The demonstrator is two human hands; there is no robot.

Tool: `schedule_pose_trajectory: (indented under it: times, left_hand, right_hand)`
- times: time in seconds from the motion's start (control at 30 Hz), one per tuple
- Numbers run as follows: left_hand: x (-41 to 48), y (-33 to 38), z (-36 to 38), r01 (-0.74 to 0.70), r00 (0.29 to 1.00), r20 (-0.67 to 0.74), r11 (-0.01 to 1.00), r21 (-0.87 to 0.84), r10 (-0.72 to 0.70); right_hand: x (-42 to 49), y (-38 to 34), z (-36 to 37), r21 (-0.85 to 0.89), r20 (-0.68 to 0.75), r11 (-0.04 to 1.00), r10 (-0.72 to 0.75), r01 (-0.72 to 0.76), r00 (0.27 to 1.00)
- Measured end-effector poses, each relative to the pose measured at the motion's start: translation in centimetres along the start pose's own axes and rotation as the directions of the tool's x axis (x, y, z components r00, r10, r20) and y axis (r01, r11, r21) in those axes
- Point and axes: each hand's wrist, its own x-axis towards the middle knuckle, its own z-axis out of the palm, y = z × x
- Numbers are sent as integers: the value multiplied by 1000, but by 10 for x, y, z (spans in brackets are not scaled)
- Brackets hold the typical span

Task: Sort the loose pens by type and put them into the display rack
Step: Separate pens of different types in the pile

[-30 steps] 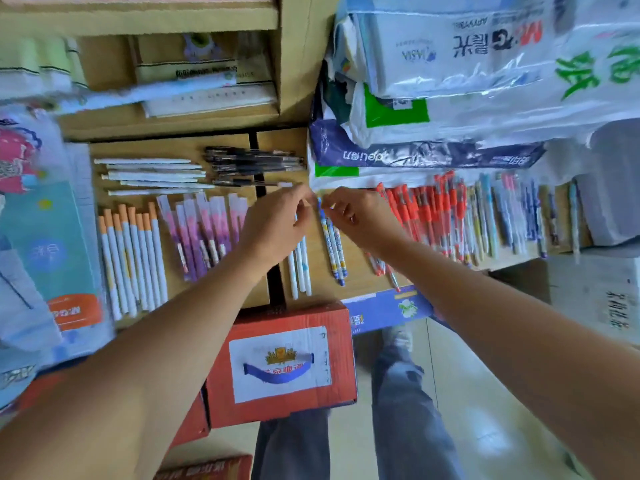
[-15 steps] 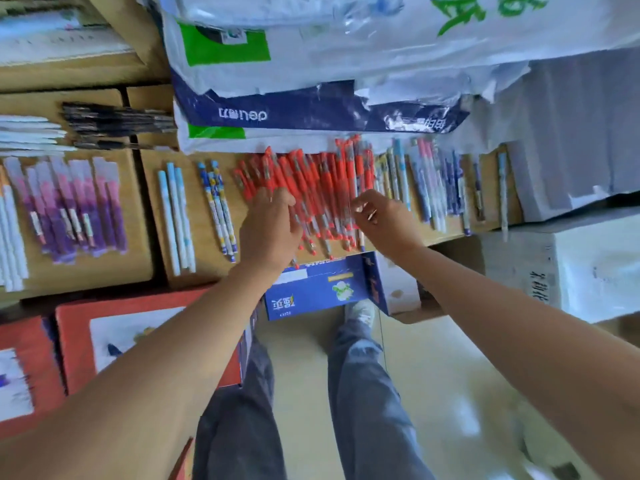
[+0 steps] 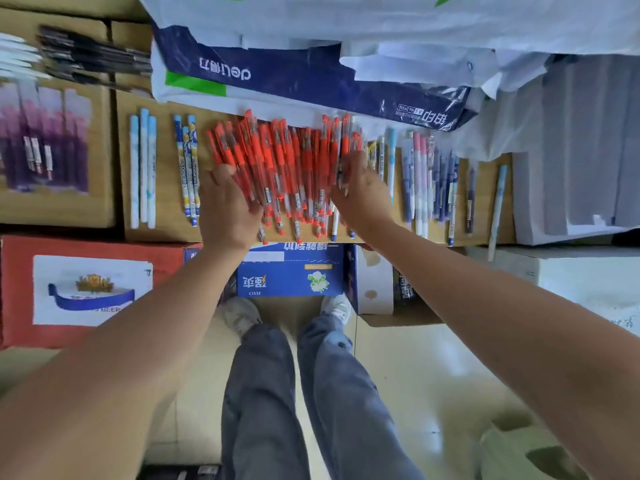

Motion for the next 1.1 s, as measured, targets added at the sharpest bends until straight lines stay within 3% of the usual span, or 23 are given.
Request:
schedule_pose_trajectory:
  times: [0.6, 0.8, 1.1]
  left_hand:
    - [-3, -21, -9, -38, 999, 32, 998, -53, 40]
    - [6, -28, -3, -37, 999, 27, 996, -77, 40]
    - [17, -35, -8, -61, 997, 42, 995, -75, 64]
  right_hand:
    - [-5, -22, 11, 35, -59, 994, 107, -105, 993]
    - [1, -28, 19, 146, -121, 970, 214, -196, 969]
    - [2, -42, 35, 145, -106, 979, 156, -140, 982]
